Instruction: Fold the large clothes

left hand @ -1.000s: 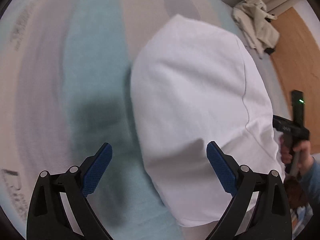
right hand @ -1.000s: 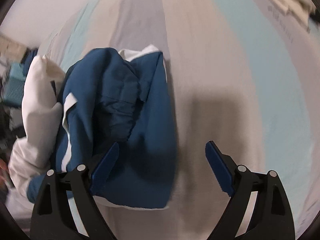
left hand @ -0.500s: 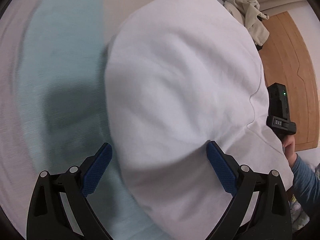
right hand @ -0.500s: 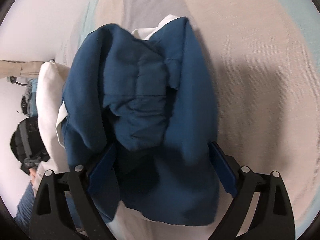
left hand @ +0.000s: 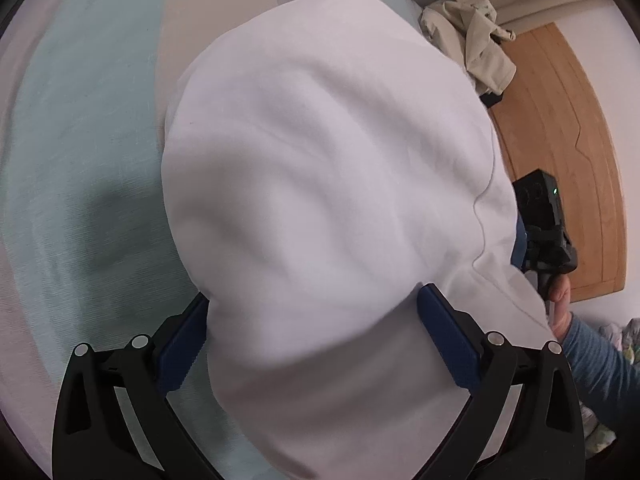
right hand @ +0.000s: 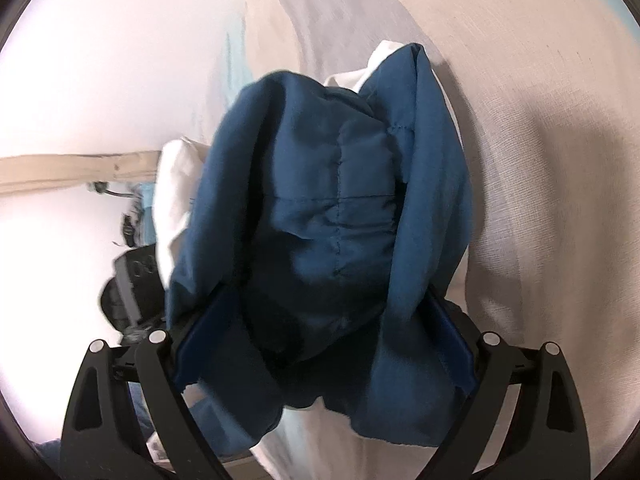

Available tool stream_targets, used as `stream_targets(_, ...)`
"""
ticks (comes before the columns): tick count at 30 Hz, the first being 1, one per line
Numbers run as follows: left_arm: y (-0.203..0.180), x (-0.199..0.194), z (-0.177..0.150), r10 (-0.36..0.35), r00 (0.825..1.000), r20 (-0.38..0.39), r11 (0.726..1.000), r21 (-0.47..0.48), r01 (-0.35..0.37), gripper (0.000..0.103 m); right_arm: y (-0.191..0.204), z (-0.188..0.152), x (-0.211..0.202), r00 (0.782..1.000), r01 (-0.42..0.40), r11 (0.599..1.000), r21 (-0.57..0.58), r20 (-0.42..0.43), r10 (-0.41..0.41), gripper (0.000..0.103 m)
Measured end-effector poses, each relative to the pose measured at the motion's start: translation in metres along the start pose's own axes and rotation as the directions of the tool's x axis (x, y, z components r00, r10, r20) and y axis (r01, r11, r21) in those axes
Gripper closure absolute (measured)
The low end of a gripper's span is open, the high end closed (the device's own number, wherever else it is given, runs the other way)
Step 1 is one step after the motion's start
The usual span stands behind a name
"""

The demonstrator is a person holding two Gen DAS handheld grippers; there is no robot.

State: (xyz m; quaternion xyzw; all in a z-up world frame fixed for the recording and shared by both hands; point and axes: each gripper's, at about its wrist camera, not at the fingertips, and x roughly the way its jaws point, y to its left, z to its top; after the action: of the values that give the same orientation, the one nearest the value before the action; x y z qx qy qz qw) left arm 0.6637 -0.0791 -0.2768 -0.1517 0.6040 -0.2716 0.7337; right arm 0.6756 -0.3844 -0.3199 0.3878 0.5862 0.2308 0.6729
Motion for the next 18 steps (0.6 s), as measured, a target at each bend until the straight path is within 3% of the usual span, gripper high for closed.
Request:
stream_targets(3,-0.001,0.001,-0.004,0.026,1.000,-0.006,1.000,0.008,-0.026,0.006,-0.007,0.002,-0.010,1.000,-0.012,1.000,0.000,-0.001,0.012,0.014)
stream_targets(5,-0.008,0.005,-0.003,0.041,0.999,-0.018,0.999,0.028,-0.041,0.006,-0.006,0.003,-0.009,1.000,0.028,0.999,-0.025,-0.010,-0.029,0.013)
stream_targets(8,-0.013,0.015,-0.001,0.080,0.996,-0.047,0.996,0.040,-0.078,0.006,0.000,0.003,0.004,0.994,0.107,0.994,-0.040,-0.022,-0.107,0.010)
stream_targets(13,-0.038,0.040,0.006,0.178,0.982,-0.062,0.981,0.088,-0.172,0.007,0.003,0.005,0.031,0.963,0.261,0.963,-0.069,-0.057,-0.265,0.010)
stream_targets(16,-0.050,0.049,0.004,0.238,0.969,-0.069,0.965,0.128,-0.228,0.013,0.007,0.004,0.040,0.936,0.335,0.935,-0.120,-0.070,-0.344,0.016)
stream_targets(18,-0.057,0.054,0.003,0.276,0.958,-0.074,0.951,0.162,-0.262,0.021,0.012,0.002,0.044,0.918,0.374,0.912,-0.167,-0.074,-0.390,0.034)
